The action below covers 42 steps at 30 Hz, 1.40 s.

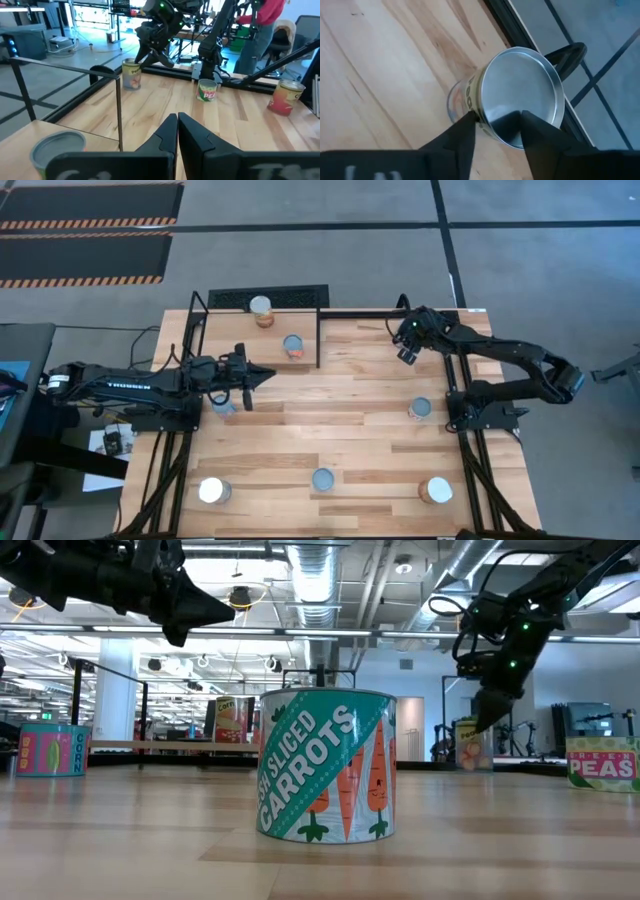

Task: Pick and place cans onto a shelf
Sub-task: Put the top canned peaches on the shelf

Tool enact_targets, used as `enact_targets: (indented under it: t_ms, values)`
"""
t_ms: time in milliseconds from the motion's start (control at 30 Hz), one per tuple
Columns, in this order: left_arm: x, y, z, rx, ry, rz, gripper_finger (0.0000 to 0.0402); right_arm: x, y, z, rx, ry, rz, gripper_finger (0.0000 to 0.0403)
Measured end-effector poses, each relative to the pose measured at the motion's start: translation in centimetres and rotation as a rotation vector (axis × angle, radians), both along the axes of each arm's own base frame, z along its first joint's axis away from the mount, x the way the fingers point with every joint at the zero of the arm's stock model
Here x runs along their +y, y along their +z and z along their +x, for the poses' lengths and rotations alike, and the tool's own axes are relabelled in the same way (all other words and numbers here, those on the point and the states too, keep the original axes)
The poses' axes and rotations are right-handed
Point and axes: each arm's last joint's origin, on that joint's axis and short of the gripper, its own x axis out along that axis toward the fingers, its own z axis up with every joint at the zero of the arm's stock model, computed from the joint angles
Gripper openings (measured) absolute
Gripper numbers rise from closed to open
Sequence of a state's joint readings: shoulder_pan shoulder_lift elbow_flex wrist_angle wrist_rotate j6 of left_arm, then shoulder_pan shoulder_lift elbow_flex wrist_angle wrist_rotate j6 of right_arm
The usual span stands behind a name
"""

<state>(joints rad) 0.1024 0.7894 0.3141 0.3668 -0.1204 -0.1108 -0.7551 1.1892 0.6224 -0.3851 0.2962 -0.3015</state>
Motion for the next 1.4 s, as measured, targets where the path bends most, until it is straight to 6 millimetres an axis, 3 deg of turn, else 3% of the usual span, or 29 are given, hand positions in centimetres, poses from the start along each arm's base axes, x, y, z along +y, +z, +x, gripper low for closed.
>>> enact_targets:
  t_ms: [267, 467, 667, 833, 1133, 1400]
  values:
    - [0.3, 0.3, -0.1, -0.026, 0.101, 0.006, 0.0002, -0.1, 0.8, 0.1, 0.012, 0.003, 0.022, 0.0073]
    - [0.5, 0.0, -0.2, -0.036, 0.179, 0.017, 0.0002, 0.0, 2.6, 0.8, -0.019, -0.013, 0.051, 0.0046]
    - [0.5, -0.3, -0.3, -0.019, 0.179, 0.02, 0.0002, 1.7, 3.4, 2.3, -0.01, 0.072, 0.074, 0.0015]
    - [0.5, -0.4, -0.3, -0.017, 0.178, 0.024, 0.0002, 4.2, 3.9, 4.2, -0.1, 0.182, 0.155, 0.0006]
    - [0.5, -0.4, -0.3, -0.017, 0.178, 0.024, 0.0002, 10.9, 4.7, 8.0, -0.218, 0.365, 0.232, 0.0006]
    - [0.5, -0.3, -0.3, -0.018, 0.178, 0.025, 0.0002, 15.7, 5.2, 14.4, -0.285, 0.562, 0.228, 0.0004]
